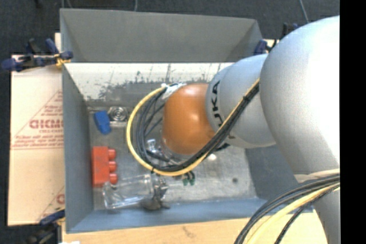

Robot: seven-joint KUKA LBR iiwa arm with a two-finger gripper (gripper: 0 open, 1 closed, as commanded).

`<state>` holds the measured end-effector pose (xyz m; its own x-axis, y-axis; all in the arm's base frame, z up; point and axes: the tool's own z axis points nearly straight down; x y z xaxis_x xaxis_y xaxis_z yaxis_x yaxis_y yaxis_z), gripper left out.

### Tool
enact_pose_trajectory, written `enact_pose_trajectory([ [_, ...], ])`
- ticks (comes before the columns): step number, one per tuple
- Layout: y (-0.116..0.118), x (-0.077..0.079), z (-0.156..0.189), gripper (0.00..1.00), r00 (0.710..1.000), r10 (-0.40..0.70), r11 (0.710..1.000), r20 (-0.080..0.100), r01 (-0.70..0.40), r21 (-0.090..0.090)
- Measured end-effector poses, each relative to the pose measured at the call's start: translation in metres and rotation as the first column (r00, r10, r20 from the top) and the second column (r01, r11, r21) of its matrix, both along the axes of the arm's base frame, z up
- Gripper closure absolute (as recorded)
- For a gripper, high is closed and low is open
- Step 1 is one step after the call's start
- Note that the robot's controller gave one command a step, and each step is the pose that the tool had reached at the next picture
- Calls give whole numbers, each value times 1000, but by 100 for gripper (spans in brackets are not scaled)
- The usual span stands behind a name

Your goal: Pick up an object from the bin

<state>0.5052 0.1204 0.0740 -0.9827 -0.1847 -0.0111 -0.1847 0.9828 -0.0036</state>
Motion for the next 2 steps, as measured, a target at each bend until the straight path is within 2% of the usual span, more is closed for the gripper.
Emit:
enact_pose_trajectory([
  [1, -52, -18, 2, 0, 907, 421, 907, 20, -421, -2],
  [2, -54, -20, 1, 100, 908, 418, 908, 7, -418, -4],
])
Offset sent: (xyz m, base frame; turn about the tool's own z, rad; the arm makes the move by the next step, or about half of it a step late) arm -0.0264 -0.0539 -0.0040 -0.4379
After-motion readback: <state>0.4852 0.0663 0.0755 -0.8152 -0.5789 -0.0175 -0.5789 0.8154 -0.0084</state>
